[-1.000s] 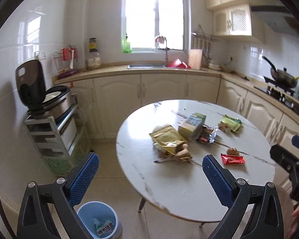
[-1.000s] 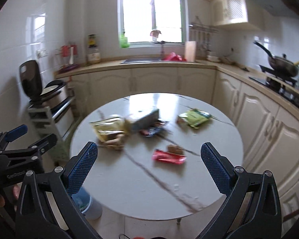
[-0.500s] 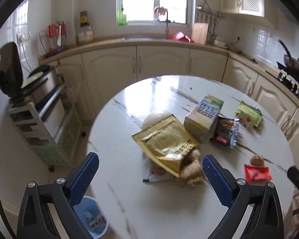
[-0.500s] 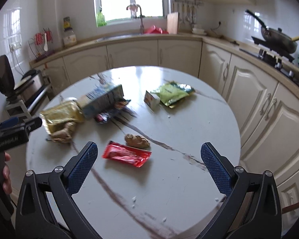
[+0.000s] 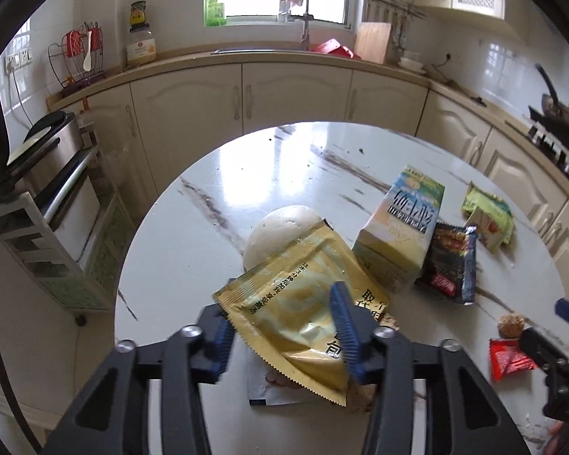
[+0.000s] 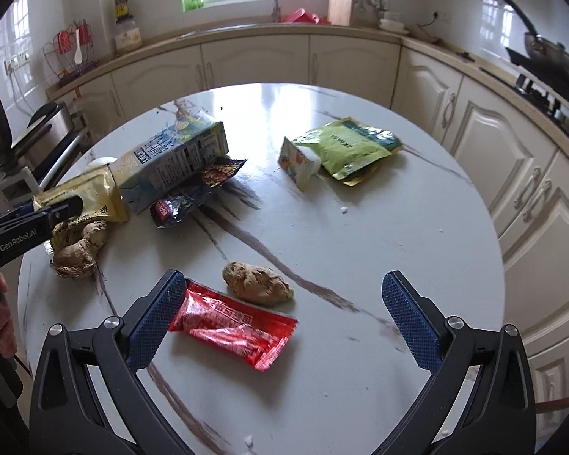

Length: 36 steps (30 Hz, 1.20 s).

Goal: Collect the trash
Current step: 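Grasp a yellow packet with the left tool while the right tool grasps the ginger root, then carry both items over the blue bin and open both tools to drop them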

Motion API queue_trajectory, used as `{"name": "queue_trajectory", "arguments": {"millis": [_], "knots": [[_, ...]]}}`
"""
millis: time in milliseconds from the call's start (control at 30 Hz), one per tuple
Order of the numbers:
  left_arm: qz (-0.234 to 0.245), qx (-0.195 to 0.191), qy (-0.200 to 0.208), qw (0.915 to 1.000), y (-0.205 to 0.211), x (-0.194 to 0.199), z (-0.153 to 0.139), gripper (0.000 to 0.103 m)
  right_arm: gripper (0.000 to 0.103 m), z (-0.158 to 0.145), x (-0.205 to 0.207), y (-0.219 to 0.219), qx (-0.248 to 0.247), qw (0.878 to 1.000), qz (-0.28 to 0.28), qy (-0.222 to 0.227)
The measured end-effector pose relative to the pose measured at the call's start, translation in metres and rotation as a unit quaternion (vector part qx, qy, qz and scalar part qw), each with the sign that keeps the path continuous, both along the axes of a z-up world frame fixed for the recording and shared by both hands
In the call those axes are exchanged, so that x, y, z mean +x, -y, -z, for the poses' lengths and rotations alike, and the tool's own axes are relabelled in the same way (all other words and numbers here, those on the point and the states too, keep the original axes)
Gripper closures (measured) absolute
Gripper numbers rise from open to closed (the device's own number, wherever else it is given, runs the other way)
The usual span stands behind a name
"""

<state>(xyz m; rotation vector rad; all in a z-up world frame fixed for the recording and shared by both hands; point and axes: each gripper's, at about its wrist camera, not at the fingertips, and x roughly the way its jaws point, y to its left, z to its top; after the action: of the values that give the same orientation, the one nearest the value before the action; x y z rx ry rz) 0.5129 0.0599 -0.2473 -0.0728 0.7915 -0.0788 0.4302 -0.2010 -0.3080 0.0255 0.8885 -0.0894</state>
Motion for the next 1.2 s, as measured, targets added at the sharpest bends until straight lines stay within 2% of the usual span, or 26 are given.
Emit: {"name": "queue_trajectory", "arguments": {"millis": [167,267,300,367,500,533,567,733,933,1200], "knots": [[0.019,-0.02,0.025,0.9993,-0.007,-0.003,-0.004,0.083,0.0,0.005,0.011,-0.003,-0.001,1.0,-0.013,-0.019],[0.041,-0.04,0.035,0.9977,-0.009,-0.011,-0.008,0.091,0.009,0.008,0.013,-0.004,0.001,0.999,-0.023,-0.025],[0.049,-0.045,0.038,0.997,-0.008,-0.012,-0.009,0.093,0.019,0.009,0.013,-0.003,0.006,0.999,-0.025,-0.027],[0.063,-0.044,0.04,0.9962,-0.01,-0.018,-0.008,0.095,0.025,0.012,0.015,-0.001,0.017,0.999,-0.029,-0.031],[0.081,-0.034,0.037,0.9954,-0.01,-0.023,-0.005,0.096,0.047,0.017,0.016,0.001,0.014,0.999,-0.033,-0.035],[0.084,-0.033,0.038,0.9952,-0.009,-0.026,-0.005,0.096,0.06,0.016,0.015,0.001,0.019,0.999,-0.037,-0.032],[0.085,-0.031,0.039,0.9951,-0.009,-0.027,-0.006,0.097,0.068,0.015,0.015,0.002,0.023,0.998,-0.04,-0.03],[0.093,-0.042,0.04,0.994,-0.006,-0.034,-0.013,0.1,0.069,0.014,0.011,0.004,0.031,0.998,-0.051,-0.024],[0.099,-0.057,0.044,0.9924,-0.001,-0.049,-0.023,0.1,0.069,-0.001,0.001,0.005,0.047,0.998,-0.05,0.003],[0.097,-0.064,0.077,0.9903,-0.011,-0.092,-0.048,0.1,0.069,-0.03,-0.015,-0.017,0.068,0.994,-0.075,0.033]]}}
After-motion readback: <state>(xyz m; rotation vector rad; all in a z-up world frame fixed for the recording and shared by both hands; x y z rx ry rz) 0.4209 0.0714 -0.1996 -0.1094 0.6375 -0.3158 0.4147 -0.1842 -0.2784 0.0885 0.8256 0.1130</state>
